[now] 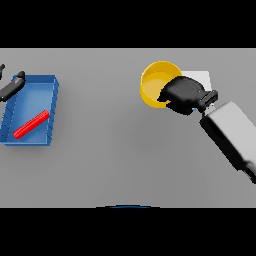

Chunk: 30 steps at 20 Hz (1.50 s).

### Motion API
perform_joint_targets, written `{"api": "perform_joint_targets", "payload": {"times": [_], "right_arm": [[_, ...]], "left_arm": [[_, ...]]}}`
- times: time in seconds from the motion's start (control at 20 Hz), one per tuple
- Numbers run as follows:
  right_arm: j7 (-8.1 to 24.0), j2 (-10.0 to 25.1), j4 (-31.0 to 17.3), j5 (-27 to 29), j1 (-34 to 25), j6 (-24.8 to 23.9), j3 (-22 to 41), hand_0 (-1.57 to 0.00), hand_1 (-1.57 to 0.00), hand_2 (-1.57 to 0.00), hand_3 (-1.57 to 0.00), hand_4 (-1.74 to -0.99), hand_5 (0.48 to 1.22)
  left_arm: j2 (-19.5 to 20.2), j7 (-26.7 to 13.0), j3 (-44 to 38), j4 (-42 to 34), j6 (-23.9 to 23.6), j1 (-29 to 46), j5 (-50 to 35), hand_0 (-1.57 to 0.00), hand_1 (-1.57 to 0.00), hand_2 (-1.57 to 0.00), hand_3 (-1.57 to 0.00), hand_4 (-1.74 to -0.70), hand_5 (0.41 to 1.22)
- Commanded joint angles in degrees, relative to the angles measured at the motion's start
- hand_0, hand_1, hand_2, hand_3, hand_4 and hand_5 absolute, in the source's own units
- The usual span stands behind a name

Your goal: Pick up the red beaker and tilt it to pour out 1 green nut into yellow bowl. Pick up the yellow bowl and place it on the metallic measuring scale.

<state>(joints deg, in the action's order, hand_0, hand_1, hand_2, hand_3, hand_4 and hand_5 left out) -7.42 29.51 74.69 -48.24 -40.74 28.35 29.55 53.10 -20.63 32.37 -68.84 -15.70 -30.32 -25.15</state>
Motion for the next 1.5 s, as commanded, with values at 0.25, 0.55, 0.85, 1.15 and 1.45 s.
{"api": "perform_joint_targets", "payload": {"times": [0.25,0.55,0.85,1.15,1.45], "right_arm": [[-1.5,1.4,-8.0,-0.3,-1.4,-4.6,-3.1,-1.57,-1.57,-1.54,-1.14,-1.741,1.221],[-2.6,1.3,-18.1,-1.4,-3.6,-9.3,-5.3,-1.57,-1.57,-1.52,-1.16,-1.741,1.221],[-4.5,-0.8,-29.9,-1.9,-5.1,-13.9,-6.8,-1.57,-1.57,-1.44,-1.32,-1.741,1.221],[-4.8,-2.2,-35.0,-0.7,-6.4,-12.9,-8.3,-1.47,-1.57,-1.37,-1.47,-1.741,1.221],[-6.6,-2.1,-36.5,-0.2,-6.6,-12.0,-9.0,-0.90,-1.15,-1.19,-0.94,-1.660,1.143]], "left_arm": [[-0.3,-1.8,0.0,0.8,0.1,-0.2,-0.2,0.00,0.00,0.00,0.00,-0.73,0.727],[0.4,-2.7,0.6,-0.6,-0.3,0.4,0.2,0.00,0.00,0.00,0.00,-0.72,0.732],[0.7,-3.1,0.3,-0.5,-0.3,0.4,0.1,0.00,0.00,0.00,0.00,-0.72,0.712],[0.9,-2.5,0.4,-1.1,-0.1,1.1,-0.1,0.00,0.00,0.00,0.00,-0.73,0.710],[0.0,-2.0,0.2,0.4,0.2,0.1,0.1,0.00,0.00,0.00,0.00,-0.73,0.723]]}}
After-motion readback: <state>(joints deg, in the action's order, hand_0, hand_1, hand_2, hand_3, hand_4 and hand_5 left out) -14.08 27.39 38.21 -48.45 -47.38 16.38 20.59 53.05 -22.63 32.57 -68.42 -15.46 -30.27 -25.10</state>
